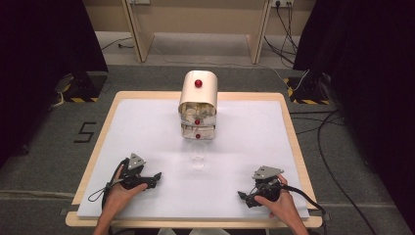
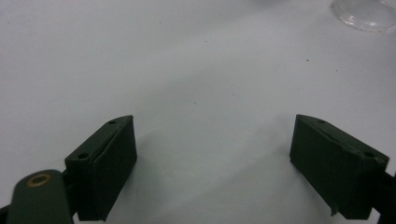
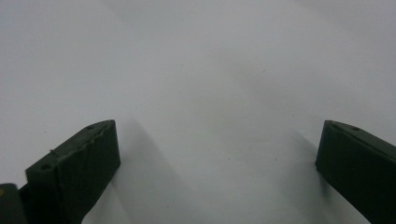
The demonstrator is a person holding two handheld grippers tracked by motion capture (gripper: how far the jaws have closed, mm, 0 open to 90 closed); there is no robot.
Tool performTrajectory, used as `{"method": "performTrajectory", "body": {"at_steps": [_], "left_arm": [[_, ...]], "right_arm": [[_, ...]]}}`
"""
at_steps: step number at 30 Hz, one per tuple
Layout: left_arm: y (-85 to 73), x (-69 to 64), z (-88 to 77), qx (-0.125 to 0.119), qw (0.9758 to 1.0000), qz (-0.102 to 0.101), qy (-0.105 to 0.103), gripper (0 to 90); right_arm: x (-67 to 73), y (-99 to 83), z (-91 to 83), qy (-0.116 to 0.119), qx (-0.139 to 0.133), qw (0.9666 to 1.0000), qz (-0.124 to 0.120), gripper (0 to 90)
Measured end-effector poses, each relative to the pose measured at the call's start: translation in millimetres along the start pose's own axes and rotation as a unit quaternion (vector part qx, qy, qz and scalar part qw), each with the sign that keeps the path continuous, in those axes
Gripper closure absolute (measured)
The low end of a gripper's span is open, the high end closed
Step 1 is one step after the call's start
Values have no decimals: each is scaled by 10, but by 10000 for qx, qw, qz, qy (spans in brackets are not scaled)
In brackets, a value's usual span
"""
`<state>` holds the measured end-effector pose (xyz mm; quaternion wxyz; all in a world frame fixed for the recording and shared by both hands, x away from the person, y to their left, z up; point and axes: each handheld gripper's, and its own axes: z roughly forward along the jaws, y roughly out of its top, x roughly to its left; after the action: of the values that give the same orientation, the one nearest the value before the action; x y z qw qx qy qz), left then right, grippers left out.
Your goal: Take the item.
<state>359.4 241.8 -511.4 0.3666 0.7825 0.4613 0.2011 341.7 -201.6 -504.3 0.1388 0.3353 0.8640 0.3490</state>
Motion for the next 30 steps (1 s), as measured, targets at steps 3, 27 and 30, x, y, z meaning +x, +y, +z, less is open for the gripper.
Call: {"method": "performTrajectory", "body": {"at_steps": [3,27,30], "left_arm": [[0,0,0,0,10000,-1,-1,137],[1,1,1,5,10000,-5,-6,136],[1,2,1,4,10000,-7,-6,136]], "right_arm": [[-4,1,-3,2,-2,10000,1,14],[-39,666,-118,11,-1312,9903,-456,311],[-17,838,-90,87,-1445,9880,-542,336]]}}
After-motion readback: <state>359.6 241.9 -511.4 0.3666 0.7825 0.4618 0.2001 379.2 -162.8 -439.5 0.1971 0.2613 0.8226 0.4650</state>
